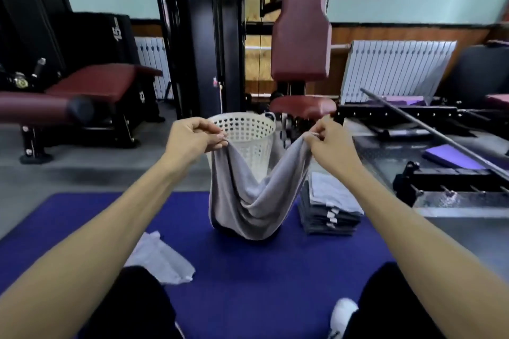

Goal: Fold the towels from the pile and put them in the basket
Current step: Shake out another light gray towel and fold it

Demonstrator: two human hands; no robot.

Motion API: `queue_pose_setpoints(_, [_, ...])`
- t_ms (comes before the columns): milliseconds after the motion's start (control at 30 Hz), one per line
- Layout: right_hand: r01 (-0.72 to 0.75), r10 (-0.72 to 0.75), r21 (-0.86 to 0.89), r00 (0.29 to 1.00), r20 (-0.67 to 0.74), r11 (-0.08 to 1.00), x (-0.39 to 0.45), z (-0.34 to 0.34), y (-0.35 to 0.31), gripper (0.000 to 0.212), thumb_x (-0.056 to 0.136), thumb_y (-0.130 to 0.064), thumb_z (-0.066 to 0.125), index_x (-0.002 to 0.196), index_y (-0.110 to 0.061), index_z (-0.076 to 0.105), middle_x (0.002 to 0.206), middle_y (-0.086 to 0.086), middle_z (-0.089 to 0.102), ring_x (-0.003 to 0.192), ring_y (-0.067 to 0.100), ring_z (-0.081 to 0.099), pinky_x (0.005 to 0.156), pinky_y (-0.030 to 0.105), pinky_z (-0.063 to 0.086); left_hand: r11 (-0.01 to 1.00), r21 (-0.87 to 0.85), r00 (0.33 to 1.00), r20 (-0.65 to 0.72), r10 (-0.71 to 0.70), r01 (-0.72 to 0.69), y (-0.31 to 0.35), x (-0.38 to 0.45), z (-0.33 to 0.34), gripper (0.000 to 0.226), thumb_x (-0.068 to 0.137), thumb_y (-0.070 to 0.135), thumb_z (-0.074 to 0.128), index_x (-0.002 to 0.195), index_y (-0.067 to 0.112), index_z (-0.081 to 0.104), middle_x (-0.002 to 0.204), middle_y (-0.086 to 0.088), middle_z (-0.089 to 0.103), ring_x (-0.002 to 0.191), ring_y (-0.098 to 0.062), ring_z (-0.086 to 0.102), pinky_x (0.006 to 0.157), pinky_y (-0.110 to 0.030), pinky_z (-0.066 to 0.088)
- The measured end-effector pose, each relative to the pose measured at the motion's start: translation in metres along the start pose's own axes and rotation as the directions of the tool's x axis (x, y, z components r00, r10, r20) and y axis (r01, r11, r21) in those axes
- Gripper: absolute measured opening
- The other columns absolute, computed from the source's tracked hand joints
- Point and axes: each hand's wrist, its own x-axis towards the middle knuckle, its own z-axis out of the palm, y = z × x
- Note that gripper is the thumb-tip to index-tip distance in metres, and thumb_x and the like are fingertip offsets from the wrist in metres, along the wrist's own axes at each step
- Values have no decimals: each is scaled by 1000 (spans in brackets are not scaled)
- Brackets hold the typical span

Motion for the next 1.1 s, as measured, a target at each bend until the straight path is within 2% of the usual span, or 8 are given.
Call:
queue_pose_setpoints(267, [-158, 163, -37, 962, 220, 987, -42, 55, 57, 11, 93, -15, 54, 83, -10, 56, 69, 7, 61, 62, 17, 52, 51, 24, 38, 957, 62, 959, -4, -283, 283, -99, -6, -3, 16, 83, -18, 63, 82, -3, 61, 86, -24, 71, 65, -21, 73, 62, -21, 58])
queue_pose_setpoints(467, [-251, 295, -159, 861, 415, 955, -34, 133, 129, 12, 89, -13, 56, 86, -3, 60, 76, 11, 67, 72, 28, 62, 55, 29, 43, 825, 120, 833, -49, -551, 553, -206, 31, 3, 19, 84, -22, 57, 81, -4, 62, 83, -24, 68, 58, -21, 71, 58, -23, 60])
queue_pose_setpoints(600, [-252, 349, -247, 761, 546, 936, -2, 197, 175, 16, 90, -14, 57, 86, 0, 62, 85, 12, 69, 76, 26, 62, 64, 33, 48, 731, 197, 754, -89, -651, 654, -272, 79, 7, 16, 87, -19, 57, 87, -4, 64, 88, -25, 69, 68, -26, 72, 57, -22, 59])
queue_pose_setpoints(700, [-280, 378, -255, 719, 583, 925, 29, 246, 208, 14, 91, -13, 56, 87, -1, 62, 84, 10, 67, 71, 20, 57, 56, 24, 44, 683, 223, 713, -97, -695, 696, -321, 122, 12, 15, 89, -16, 57, 92, -3, 65, 91, -23, 70, 75, -27, 74, 62, -24, 61])
queue_pose_setpoints(767, [-291, 390, -259, 693, 607, 921, 49, 279, 233, 13, 93, -14, 56, 88, -3, 61, 85, 9, 66, 72, 20, 58, 56, 25, 45, 663, 242, 698, -97, -710, 708, -359, 148, 16, 16, 90, -14, 57, 93, -1, 65, 92, -21, 71, 76, -26, 74, 64, -25, 61])
queue_pose_setpoints(933, [-331, 433, -281, 646, 628, 901, 74, 362, 298, 9, 94, -16, 57, 89, -9, 60, 82, 6, 67, 77, 22, 64, 61, 28, 50, 581, 349, 657, -153, -738, 735, -461, 186, 16, 13, 88, -9, 64, 90, 3, 66, 85, -18, 73, 63, -18, 71, 61, -26, 61])
queue_pose_setpoints(1033, [-373, 461, -278, 624, 631, 885, 82, 407, 337, 10, 93, -13, 55, 88, -12, 64, 81, 2, 67, 79, 20, 65, 57, 23, 50, 536, 532, 719, -222, -658, 655, -513, 211, 10, 14, 84, -1, 63, 81, 12, 69, 78, -6, 73, 62, -15, 64, 58, -26, 51])
queue_pose_setpoints(1100, [-438, 501, -267, 606, 618, 859, 90, 435, 361, 14, 91, -12, 54, 89, -13, 67, 84, 2, 69, 84, 21, 66, 65, 29, 55, 501, 656, 772, -205, -602, 564, -541, 238, 8, 12, 84, 8, 66, 81, 19, 70, 79, 5, 68, 70, -13, 60, 63, -24, 45])
